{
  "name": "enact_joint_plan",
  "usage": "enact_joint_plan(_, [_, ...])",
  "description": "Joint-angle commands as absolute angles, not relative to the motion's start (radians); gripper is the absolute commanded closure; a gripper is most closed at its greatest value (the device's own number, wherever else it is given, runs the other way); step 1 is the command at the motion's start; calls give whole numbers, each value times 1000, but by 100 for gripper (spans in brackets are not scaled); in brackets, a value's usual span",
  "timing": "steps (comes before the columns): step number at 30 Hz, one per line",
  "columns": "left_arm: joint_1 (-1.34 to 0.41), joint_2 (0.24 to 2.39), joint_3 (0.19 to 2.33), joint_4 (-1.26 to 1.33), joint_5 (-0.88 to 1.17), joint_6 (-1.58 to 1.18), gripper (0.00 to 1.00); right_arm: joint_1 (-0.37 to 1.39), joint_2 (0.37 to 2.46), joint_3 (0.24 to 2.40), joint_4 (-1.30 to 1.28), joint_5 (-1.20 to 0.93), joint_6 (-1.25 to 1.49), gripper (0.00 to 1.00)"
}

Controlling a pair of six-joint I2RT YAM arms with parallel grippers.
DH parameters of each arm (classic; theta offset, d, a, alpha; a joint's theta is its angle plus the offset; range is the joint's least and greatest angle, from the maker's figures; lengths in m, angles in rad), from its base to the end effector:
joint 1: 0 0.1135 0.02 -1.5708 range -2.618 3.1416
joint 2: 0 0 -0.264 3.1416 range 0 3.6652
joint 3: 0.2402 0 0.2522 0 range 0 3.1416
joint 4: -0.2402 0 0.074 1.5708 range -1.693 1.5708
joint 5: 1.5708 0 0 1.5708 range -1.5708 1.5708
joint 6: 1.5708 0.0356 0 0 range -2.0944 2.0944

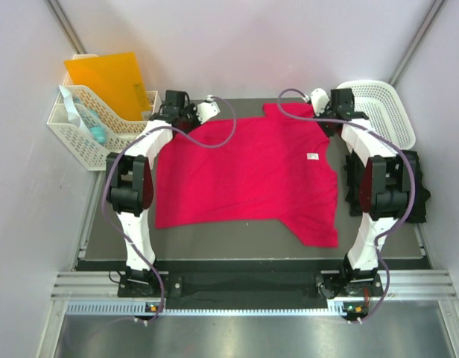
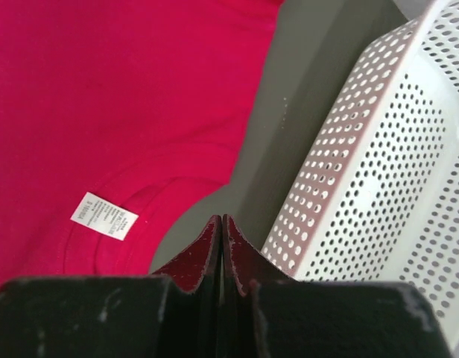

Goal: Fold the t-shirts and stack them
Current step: Flatten the tshirt out

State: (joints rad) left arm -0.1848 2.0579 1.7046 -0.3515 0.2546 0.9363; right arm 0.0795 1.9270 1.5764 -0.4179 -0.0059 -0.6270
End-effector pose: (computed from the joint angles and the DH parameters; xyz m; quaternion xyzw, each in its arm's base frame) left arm 0.4670 -0.0964 0.2481 0.5238 0.7343 0.0455 0.4295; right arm 0.4401 0.0353 0.2570 -0.3196 0.8634 -0.1030 0.3767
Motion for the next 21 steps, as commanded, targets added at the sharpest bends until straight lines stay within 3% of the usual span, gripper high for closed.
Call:
enact_joint_plan(1, [-195, 2086, 1715, -279, 236, 934, 100, 87, 1934, 1548, -433, -72, -609, 100])
enact_joint_plan(21, [-204, 2163, 1672, -115, -77, 1012, 100, 87, 1990, 1497, -445, -109, -624, 100])
